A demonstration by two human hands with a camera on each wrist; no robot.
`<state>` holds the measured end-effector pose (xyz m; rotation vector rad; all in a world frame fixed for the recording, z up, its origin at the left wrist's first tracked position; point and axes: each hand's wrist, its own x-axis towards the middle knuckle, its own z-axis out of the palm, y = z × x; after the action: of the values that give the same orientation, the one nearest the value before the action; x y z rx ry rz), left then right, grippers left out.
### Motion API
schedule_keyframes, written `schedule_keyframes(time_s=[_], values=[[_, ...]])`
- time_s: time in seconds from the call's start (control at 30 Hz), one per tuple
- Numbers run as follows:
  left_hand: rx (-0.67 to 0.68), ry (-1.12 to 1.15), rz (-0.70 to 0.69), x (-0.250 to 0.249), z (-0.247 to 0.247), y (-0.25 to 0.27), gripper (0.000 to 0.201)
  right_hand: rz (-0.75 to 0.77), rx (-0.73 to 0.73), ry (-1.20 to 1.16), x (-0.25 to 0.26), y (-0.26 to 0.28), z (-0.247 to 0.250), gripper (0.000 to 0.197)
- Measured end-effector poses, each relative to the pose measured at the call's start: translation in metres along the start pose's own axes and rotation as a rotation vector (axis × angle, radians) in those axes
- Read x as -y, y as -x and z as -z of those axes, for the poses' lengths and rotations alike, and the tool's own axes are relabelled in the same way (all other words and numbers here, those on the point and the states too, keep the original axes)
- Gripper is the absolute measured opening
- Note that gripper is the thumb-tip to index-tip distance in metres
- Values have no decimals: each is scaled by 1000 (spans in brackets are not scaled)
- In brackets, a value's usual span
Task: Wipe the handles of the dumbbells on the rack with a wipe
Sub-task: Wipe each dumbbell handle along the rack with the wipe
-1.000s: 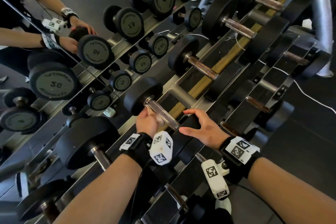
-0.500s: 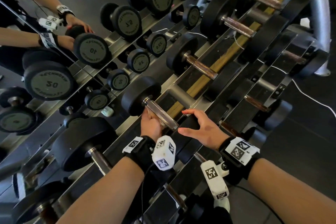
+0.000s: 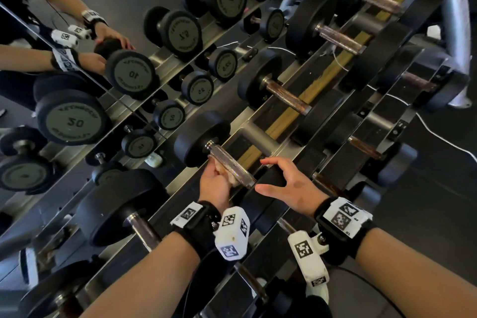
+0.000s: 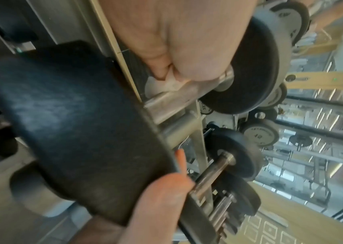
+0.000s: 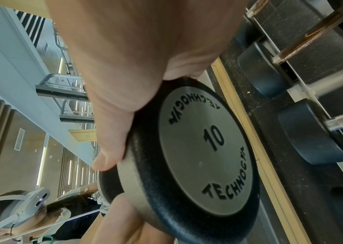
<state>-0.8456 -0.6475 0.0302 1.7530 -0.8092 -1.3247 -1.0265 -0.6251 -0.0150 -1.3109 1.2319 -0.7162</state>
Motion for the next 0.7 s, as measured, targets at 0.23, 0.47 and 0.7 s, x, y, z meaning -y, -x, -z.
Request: schedule_keyframes(time_s=[0.23,0.47,0.7], values=[[170,26,136,18,8,17,51,6,-8,1,-3,-2,0,64],[28,125,-30,2,15,-15,45,-12,-15,-20,-2,-2,-1,74],[128,-386,-30,27,14,-1,59,-20,-10,11,-5,-4,-1,74]])
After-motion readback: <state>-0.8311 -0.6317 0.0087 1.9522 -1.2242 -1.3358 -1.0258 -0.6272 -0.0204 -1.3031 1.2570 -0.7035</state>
